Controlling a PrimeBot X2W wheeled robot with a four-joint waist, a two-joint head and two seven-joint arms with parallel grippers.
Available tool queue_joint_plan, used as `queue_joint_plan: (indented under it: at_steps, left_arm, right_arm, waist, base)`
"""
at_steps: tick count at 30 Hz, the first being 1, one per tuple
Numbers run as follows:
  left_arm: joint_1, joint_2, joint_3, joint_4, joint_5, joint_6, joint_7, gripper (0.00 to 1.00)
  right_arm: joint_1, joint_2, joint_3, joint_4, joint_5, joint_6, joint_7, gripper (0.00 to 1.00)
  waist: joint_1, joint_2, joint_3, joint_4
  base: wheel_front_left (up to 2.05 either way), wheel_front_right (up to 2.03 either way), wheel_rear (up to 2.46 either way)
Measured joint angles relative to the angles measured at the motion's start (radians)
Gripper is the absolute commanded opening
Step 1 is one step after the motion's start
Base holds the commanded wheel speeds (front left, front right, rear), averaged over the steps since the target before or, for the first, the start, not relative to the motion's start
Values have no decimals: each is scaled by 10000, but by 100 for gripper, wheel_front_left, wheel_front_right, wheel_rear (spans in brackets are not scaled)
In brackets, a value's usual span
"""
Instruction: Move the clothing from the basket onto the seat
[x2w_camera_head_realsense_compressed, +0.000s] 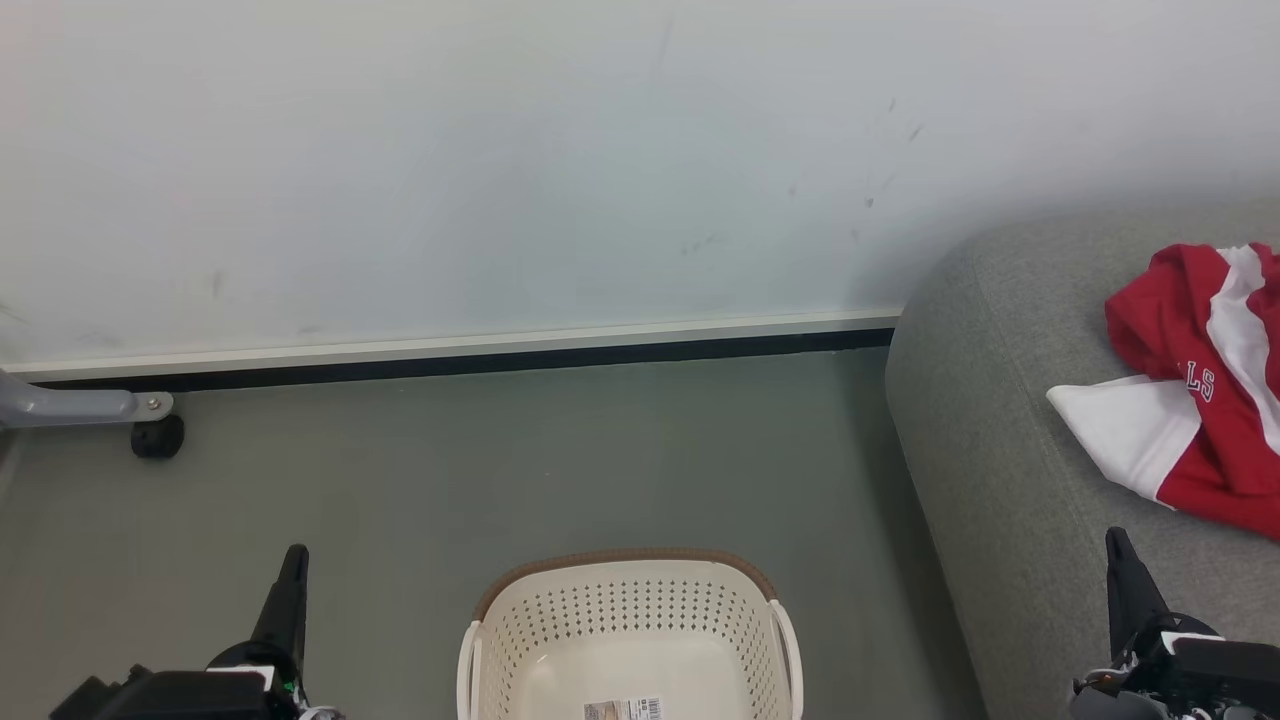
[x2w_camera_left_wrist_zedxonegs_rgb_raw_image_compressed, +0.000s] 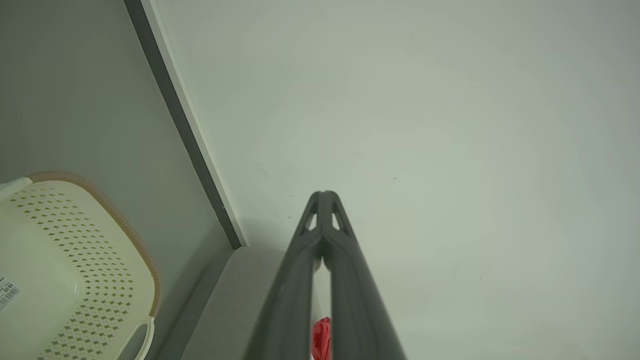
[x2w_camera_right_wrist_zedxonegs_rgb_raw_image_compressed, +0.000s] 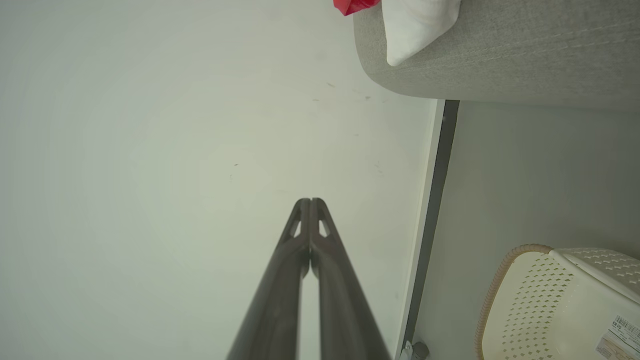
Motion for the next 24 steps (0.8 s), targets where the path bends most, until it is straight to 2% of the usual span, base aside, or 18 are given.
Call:
queue_joint_plan:
  at_steps: [24]
  left_arm:
    - [-1, 0, 0, 2, 0, 0, 0, 0]
  right_arm:
    - [3, 0, 0, -6, 2, 0, 0, 0]
  waist:
    - [0, 0, 0, 0]
  base:
    - [0, 0, 0]
